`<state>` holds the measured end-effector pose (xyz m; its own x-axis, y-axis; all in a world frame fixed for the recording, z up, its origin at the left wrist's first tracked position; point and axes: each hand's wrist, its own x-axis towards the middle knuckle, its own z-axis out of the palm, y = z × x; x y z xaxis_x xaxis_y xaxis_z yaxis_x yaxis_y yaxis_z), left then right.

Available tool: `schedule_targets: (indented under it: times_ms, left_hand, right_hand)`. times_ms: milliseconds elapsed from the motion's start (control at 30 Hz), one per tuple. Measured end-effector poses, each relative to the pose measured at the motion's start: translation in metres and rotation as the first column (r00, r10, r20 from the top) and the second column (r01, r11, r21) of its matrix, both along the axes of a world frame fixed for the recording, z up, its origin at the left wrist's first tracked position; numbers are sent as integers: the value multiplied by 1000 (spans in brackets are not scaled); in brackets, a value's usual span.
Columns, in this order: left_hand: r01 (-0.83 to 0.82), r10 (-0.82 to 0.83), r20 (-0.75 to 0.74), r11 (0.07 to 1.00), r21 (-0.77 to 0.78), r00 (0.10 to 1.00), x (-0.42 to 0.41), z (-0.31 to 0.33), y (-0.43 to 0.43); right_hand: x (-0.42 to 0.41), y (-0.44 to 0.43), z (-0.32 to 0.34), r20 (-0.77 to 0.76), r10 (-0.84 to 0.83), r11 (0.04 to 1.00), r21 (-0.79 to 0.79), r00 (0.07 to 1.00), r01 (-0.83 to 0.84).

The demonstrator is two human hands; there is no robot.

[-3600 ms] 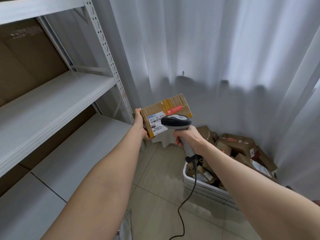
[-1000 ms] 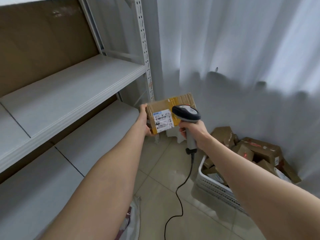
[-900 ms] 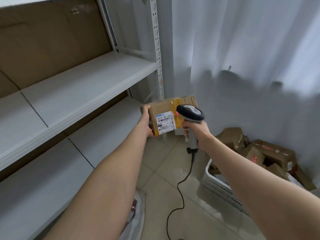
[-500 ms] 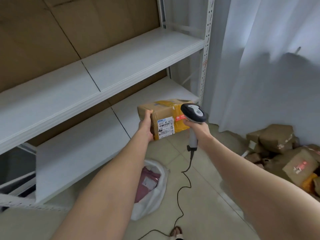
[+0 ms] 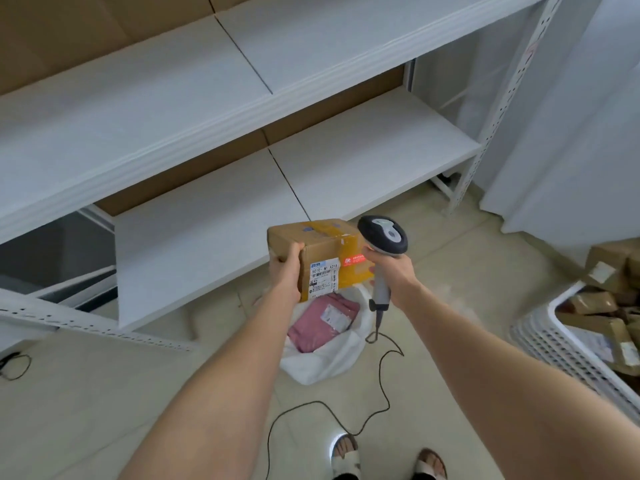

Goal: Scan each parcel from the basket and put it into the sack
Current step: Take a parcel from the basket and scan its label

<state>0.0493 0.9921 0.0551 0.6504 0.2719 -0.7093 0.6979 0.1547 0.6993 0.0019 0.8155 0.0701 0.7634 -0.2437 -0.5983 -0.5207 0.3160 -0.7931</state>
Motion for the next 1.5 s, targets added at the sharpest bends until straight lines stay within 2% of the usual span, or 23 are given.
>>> schedule_targets:
  times_ms: [167,333,500,600,667,833,933,967,1033,1100,1167,1200,1233,1300,1367,1400,1433,1500]
  left_hand:
    - [-94,98,-60,994,64,993,-1,-89,51]
    - [-152,173,-178,981,123,969,2,-235,96]
    - [-174,198,-201,976,133,959,3,-363,113]
    - [-198,215,-187,975,102,959,10,-451,126]
    - [-232,241,-175,970,70,955,13,-466,120]
    - [-269,263,-159,963,-21,952,35,-552,130]
    - [-264,260,-55,960,-89,964,49,-586,137]
    - [-240,238,-42,970,-45,970,49,-600,141]
    - [-74,100,-103,972,223,990,47,-626,149]
    - [157,-61,-191,825,543,980,44,-637,153]
    - [295,-267,-175,525,798,948,47,-631,153]
    - [325,-400,-163,379,867,902,52,-623,150]
    - [373,-538,-185,263,890,822,60,-621,150]
    - [511,-742,-321,35,859,589,74,-620,144]
    - [577,-807,-443,-162,801,389,83,-629,136]
    - [584,-804,-486,-223,781,343,85,-635,133]
    - [584,-789,-513,-252,772,338,86,-642,132]
    - [586,-735,-542,-245,772,407,90,-650,131]
  right_hand:
    - [20,44,-81,-65,87,996,-22,994,-89]
    - [39,72,-191,-119,157,987,-20,980,-161]
    - [52,92,-297,-175,173,985,16,969,-173]
    - [64,104,-364,-182,174,985,16,968,-174]
    - [72,112,-406,-176,194,981,29,965,-192]
    - [95,128,-494,-132,216,976,63,968,-209]
    - [112,138,-538,-73,201,976,101,977,-193]
    - [117,141,-553,-60,197,976,107,978,-190]
    - [123,149,-576,-48,198,974,123,979,-191]
    - [127,159,-593,-39,202,972,128,979,-195]
    - [133,169,-609,-28,209,974,90,977,-206]
    - [136,173,-614,-20,216,973,81,976,-214]
    - [138,176,-619,-16,229,971,75,973,-228]
    - [140,177,-629,-30,262,963,78,965,-259]
    - [139,174,-635,-67,292,954,85,954,-286]
    - [140,171,-642,-79,279,959,84,957,-272]
    - [140,168,-647,-93,262,964,75,961,-255]
    - [138,162,-657,-116,255,966,64,960,-249]
